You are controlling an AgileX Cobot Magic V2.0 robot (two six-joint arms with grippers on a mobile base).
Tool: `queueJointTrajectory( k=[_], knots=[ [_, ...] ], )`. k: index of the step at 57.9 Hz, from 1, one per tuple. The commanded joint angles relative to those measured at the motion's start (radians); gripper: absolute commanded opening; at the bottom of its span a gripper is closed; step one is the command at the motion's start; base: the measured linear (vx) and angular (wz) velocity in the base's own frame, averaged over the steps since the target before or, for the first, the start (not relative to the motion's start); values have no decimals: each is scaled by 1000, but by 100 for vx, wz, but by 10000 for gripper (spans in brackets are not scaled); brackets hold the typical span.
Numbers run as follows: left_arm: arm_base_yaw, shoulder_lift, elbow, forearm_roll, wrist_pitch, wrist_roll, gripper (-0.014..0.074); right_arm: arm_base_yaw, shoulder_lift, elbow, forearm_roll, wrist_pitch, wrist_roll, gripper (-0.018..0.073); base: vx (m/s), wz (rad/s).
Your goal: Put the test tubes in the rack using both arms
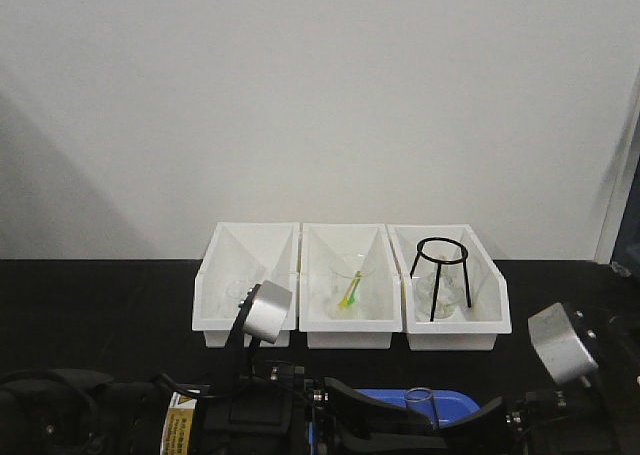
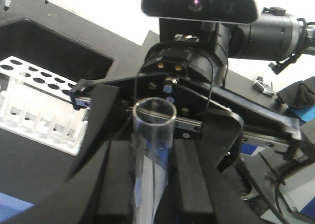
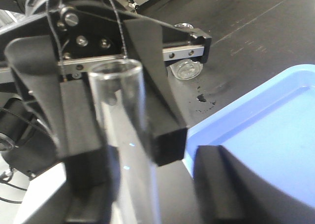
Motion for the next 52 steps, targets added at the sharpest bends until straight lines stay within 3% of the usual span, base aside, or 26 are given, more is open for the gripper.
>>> queueJointTrajectory(
  k=[1, 18, 32, 39, 52],
  knots=[
    [-5, -33, -32, -70, -51, 4, -15, -2, -20, -33, 78, 23, -4, 281, 0, 0],
    [-5, -33, -32, -70, -52, 4, -15, -2, -20, -33, 68, 23, -4, -7, 0, 0],
    [-5, -33, -32, -70, -44, 4, -2, -2, -20, -33, 67, 26, -12, -11, 0, 0],
    [-5, -33, -32, -70, -24, 6, 79, -2, -20, -33, 67, 27, -12, -11, 0, 0],
    [-5, -33, -32, -70, -21, 4, 359, -2, -20, -33, 67, 28, -12, -10, 0, 0]
  ],
)
